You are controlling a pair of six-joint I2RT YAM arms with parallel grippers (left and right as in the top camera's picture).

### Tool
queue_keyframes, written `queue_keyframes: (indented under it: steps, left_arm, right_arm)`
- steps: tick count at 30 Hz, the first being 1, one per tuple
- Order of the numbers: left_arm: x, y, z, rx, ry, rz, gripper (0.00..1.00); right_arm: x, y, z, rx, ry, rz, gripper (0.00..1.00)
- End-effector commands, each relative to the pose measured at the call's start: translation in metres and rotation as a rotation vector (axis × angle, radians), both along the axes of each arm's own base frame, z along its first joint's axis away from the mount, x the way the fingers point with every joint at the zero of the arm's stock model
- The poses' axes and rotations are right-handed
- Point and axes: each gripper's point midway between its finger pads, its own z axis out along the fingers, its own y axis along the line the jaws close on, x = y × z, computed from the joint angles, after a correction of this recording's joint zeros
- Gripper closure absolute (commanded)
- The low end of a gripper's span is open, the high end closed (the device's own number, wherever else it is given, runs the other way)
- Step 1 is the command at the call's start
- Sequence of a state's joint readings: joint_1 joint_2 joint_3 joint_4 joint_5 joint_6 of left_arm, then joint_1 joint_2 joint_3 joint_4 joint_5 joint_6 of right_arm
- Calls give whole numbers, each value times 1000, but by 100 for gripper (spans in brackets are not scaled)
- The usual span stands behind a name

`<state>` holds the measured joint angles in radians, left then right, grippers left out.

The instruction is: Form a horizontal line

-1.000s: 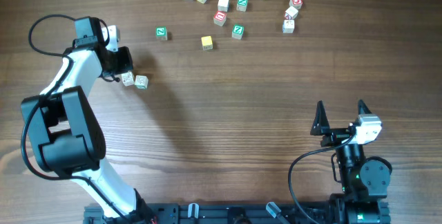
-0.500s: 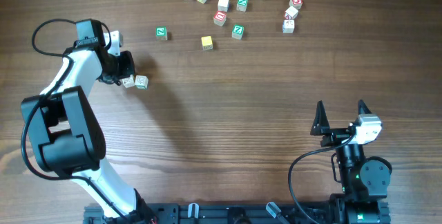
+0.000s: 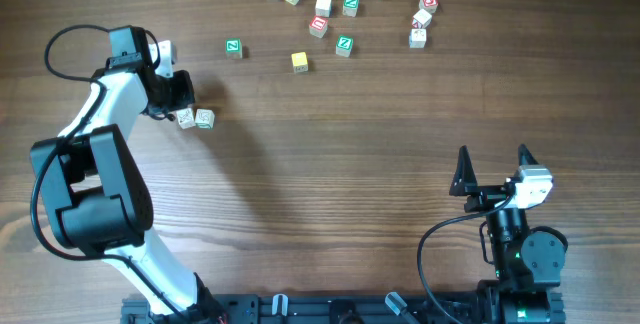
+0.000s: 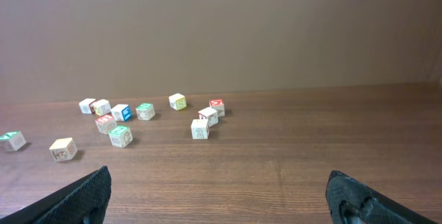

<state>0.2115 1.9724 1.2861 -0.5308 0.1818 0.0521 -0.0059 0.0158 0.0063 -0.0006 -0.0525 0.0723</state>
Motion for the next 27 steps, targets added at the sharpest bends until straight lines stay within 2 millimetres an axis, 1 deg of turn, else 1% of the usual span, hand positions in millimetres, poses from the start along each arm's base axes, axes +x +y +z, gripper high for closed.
queue_keyframes:
  steps: [1,3,5,7,10,12,13,17,18,19,22,24,27]
  left_arm:
    - [25,4,24,-12,-66,44,96]
    - [31,14,39,12,-78,109,96]
    - [29,32,48,84,-70,203,96]
    - [17,49,51,164,-32,300,96]
    - [-12,61,42,252,88,325,96]
    - [-29,64,37,290,160,314,96]
    - [-35,62,35,294,187,289,96]
    - [-44,59,33,288,229,261,96]
    - [-43,54,32,268,229,237,96]
    - [-41,46,31,228,225,189,96]
    - [-34,13,30,76,189,22,95]
    - [-32,7,30,46,179,-11,95]
    - [-34,4,30,39,183,-29,94]
  right_arm:
    - [0,4,1,-17,-7,20,0]
    - [0,4,1,-17,-7,20,0]
    - [0,4,1,-17,-7,20,0]
    - [0,4,1,-17,-7,20,0]
    - [0,4,1,-17,-7,20,0]
    - [0,4,1,-17,-7,20,0]
    - [0,4,1,-17,-7,20,0]
    - [0,4,1,-17,-7,20,0]
    - [0,4,1,-17,-7,20,0]
    - [0,4,1,-17,-7,20,0]
    - [0,4,1,-17,-7,20,0]
    - [0,4,1,-17,-7,20,0]
    - [0,4,1,-18,-7,20,0]
